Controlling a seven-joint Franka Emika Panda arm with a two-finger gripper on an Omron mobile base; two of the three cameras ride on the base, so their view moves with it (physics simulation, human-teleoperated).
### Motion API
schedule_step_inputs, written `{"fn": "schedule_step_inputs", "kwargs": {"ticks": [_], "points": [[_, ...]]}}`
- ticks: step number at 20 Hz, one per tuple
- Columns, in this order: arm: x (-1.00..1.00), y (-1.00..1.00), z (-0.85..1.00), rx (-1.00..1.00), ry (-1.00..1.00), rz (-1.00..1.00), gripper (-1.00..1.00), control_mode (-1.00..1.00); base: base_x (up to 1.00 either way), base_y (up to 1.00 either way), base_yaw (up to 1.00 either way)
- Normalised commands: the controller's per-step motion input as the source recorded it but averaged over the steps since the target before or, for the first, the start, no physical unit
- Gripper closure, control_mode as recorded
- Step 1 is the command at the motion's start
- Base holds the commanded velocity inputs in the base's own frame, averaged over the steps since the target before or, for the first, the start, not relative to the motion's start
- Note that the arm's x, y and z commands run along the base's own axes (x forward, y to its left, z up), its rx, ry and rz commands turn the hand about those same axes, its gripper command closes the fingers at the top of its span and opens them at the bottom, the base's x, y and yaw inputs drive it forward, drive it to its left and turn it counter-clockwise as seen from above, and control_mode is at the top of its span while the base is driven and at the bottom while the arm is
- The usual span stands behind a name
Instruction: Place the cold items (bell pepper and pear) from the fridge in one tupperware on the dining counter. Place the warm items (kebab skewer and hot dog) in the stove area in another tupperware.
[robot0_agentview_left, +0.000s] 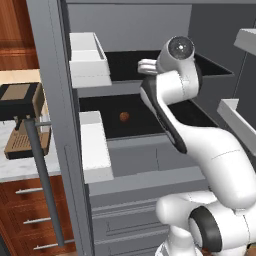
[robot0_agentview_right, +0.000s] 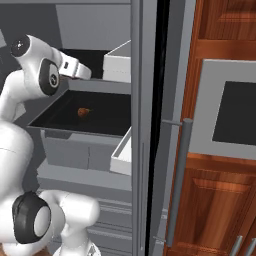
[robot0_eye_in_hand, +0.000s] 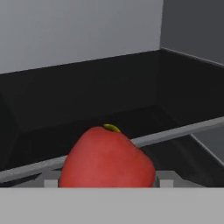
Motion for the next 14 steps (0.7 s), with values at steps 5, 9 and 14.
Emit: {"fn": "schedule_step_inputs", "kwargs": {"ticks": [5,9,14], "points": [[-1.0,-0.35,-0.39,0.04,0.08,0.07,1.0,-1.0,0.0,0.0,0.0],[-1.0,-0.04,-0.51,0.0,0.14,0.13,1.0,-1.0,0.0,0.0,0.0],[-0.7,-0.15,-0.79,-0.01,0.43,0.01,1.0,-1.0,0.0,0.0,0.0]]}}
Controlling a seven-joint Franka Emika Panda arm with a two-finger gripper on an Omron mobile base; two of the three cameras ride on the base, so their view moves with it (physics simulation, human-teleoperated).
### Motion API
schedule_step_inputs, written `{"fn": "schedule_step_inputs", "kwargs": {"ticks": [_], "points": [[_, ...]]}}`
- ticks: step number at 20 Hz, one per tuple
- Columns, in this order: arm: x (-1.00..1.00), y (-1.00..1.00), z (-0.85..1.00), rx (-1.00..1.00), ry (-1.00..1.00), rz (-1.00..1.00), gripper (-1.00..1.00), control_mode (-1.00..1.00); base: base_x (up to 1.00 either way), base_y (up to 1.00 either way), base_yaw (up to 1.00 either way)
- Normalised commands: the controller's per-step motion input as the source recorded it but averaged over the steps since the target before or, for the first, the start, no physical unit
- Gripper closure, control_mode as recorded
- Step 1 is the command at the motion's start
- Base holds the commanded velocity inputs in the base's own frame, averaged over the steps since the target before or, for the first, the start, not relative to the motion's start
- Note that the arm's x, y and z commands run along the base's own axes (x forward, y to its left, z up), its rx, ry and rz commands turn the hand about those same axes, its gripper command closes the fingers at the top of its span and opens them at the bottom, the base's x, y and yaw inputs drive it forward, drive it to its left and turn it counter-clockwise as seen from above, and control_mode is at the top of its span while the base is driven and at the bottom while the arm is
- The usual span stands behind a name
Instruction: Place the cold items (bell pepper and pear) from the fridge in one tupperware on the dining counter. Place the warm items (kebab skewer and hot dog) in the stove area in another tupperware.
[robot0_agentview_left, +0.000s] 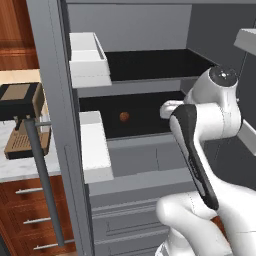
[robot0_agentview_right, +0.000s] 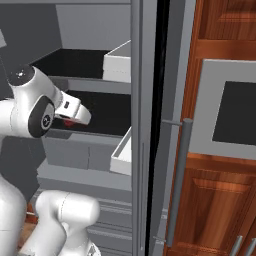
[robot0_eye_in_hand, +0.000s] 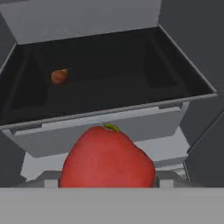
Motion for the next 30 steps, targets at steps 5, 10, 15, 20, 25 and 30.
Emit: {"fn": "schedule_step_inputs", "kwargs": {"ticks": [5,10,15,20,25,30], "points": [[-0.01,-0.04,-0.66,-0.13,0.66,0.0,1.0,-1.0,0.0,0.0,0.0],[-0.29,-0.13,-0.45,0.1,0.24,0.0,1.0,-1.0,0.0,0.0,0.0],[-0.8,-0.09,-0.24,0.01,-0.01,0.0,1.0,-1.0,0.0,0.0,0.0],[-0.17,0.0,-0.09,0.0,0.0,0.0,1.0,-1.0,0.0,0.0,0.0],[-0.1,0.0,-0.05,0.0,0.0,0.0,1.0,1.0,-0.44,0.0,0.0],[0.0,0.0,0.0,0.0,0.0,0.0,1.0,1.0,-0.92,0.03,0.0]]}}
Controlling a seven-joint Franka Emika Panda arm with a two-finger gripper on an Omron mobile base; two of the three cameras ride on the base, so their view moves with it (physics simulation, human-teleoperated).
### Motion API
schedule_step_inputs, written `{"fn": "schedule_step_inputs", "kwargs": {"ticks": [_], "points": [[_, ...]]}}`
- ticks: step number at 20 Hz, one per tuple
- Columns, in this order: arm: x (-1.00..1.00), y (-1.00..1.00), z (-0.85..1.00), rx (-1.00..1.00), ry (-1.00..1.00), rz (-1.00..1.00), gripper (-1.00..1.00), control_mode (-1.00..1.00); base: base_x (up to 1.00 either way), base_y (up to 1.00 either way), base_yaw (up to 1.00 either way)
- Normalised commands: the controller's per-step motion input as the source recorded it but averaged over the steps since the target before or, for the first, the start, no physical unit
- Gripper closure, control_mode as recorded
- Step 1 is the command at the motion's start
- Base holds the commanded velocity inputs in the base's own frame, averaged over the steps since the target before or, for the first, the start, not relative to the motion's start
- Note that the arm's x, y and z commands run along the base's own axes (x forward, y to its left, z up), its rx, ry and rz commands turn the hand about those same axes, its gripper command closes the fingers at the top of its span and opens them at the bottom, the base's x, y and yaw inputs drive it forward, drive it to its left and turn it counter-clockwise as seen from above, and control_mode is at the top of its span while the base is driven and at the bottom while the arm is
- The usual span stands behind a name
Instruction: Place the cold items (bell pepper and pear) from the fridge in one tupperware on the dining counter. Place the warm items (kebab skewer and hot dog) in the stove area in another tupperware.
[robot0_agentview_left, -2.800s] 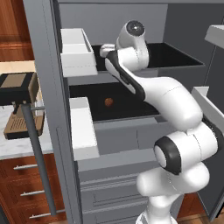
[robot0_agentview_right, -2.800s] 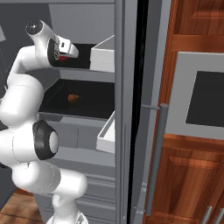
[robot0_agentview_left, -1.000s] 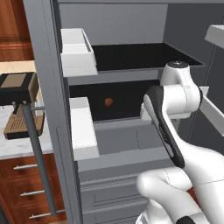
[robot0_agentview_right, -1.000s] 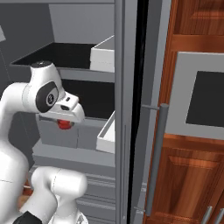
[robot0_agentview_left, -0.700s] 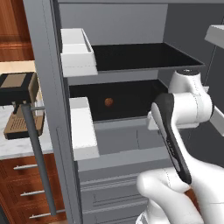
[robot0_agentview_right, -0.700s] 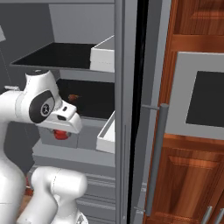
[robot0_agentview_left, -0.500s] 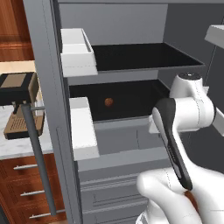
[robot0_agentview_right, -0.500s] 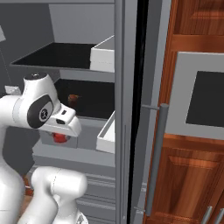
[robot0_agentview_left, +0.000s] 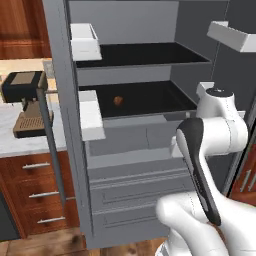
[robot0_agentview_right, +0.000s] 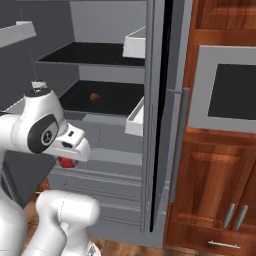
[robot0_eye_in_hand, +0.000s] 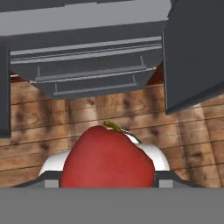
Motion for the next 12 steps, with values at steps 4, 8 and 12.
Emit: {"fn": "schedule_step_inputs", "kwargs": {"ticks": [4,8,12], "points": [[0.0,0.0,0.0,0.0,0.0,0.0,1.0,1.0,-0.5,0.07,0.15],[0.0,0.0,0.0,0.0,0.0,0.0,1.0,1.0,-0.29,0.1,0.67],[0.0,0.0,0.0,0.0,0.0,0.0,1.0,1.0,-0.03,0.0,0.99]]}}
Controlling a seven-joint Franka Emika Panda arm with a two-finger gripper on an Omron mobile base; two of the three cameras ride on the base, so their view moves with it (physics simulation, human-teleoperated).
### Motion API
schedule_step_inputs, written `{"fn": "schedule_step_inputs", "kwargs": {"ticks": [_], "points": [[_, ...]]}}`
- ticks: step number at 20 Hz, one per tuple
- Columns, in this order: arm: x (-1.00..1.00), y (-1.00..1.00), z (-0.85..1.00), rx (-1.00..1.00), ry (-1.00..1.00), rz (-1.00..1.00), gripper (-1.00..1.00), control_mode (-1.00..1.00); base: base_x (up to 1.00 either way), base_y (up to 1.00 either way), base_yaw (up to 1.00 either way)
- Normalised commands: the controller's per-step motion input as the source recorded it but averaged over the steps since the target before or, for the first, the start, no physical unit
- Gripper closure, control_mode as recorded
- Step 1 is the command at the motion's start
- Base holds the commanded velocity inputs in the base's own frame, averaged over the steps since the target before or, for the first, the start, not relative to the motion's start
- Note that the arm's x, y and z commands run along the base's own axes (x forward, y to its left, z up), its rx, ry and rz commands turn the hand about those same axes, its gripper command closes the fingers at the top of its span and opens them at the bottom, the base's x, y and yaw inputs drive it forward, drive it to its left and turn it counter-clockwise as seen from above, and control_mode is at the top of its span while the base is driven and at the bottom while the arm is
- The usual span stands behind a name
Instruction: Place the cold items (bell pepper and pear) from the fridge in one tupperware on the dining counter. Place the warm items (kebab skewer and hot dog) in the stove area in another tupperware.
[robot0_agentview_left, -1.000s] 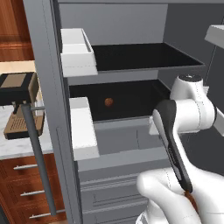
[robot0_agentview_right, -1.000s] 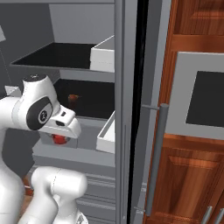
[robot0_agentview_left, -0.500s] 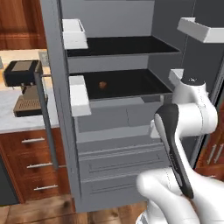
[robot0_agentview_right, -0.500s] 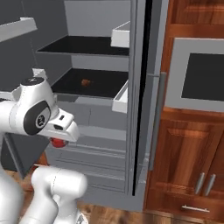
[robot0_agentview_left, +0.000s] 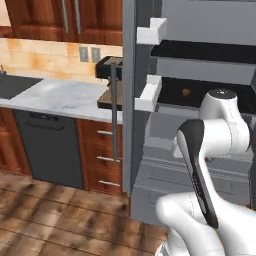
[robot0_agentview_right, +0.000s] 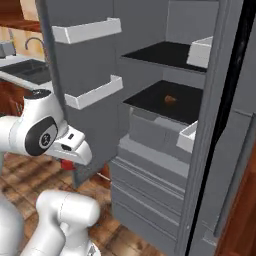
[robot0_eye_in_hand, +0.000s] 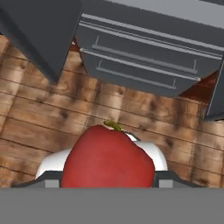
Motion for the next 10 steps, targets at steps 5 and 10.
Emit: {"fn": "schedule_step_inputs", "kwargs": {"ticks": [5,10], "points": [[0.0,0.0,0.0,0.0,0.0,0.0,1.0,1.0,-0.09,0.0,1.0],[0.0,0.0,0.0,0.0,0.0,0.0,1.0,1.0,-0.22,0.0,1.0]]}}
